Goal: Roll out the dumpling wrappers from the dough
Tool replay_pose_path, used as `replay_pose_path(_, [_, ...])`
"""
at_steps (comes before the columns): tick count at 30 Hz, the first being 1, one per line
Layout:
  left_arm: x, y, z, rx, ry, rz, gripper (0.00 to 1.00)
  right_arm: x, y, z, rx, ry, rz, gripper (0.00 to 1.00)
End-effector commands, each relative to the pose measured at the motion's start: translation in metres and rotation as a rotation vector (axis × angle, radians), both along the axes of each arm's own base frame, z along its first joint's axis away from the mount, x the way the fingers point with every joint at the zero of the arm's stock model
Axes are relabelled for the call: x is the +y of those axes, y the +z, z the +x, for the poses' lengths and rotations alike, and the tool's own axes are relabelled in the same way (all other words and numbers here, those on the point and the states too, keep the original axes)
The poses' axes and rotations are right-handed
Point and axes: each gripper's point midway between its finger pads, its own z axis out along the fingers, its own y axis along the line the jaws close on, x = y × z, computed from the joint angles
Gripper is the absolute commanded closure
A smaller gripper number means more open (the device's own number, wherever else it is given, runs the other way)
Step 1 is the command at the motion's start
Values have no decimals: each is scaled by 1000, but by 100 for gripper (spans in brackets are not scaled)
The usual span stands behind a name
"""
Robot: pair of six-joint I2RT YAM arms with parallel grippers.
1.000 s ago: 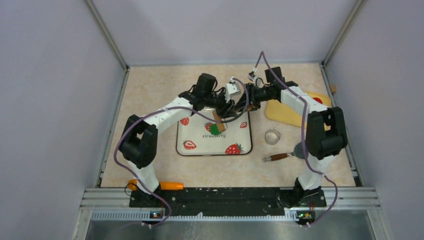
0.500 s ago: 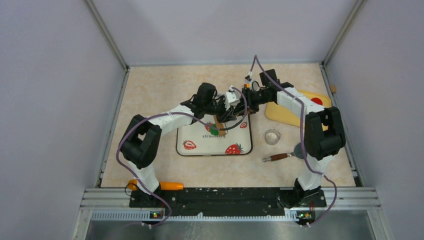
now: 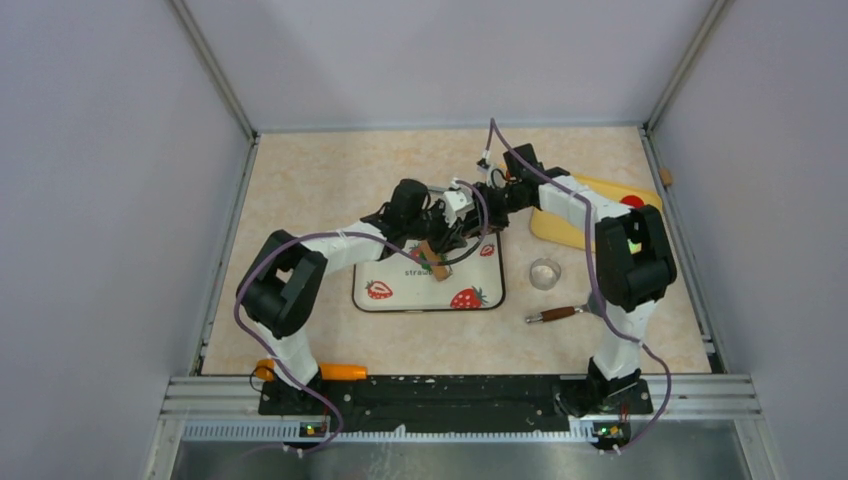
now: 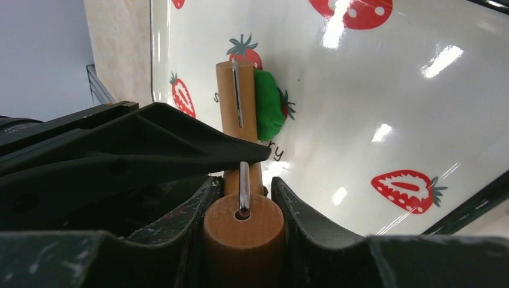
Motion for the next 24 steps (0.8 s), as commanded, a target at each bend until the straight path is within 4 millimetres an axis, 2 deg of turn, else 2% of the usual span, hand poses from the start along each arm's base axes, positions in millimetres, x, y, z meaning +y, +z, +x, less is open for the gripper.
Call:
replay_pose_path(1, [27, -42, 2, 90, 153, 78, 100, 10, -8, 3, -28, 46, -43, 100])
replay_pose_path(6, [40, -60, -8, 139, 189, 94, 100, 7, -33, 0, -12, 51, -124, 100])
replay_pose_path(10, [51, -71, -16, 185, 219, 105, 100, 13, -44, -6, -4, 75, -149, 100])
replay_pose_path(18, [71, -73, -25, 202, 241, 130, 100, 35, -54, -16, 5, 139, -135, 100])
replay_pose_path(21, [75, -61, -24, 199, 244, 126, 100, 48, -41, -15, -5, 164, -71, 100])
replay_pose_path(22, [74, -51, -22, 183, 232, 120, 100, 53, -29, -14, -13, 179, -36, 100])
replay_pose_path(24, [70, -17, -21, 142, 215, 87, 100, 63, 8, -13, -66, 231, 47, 100])
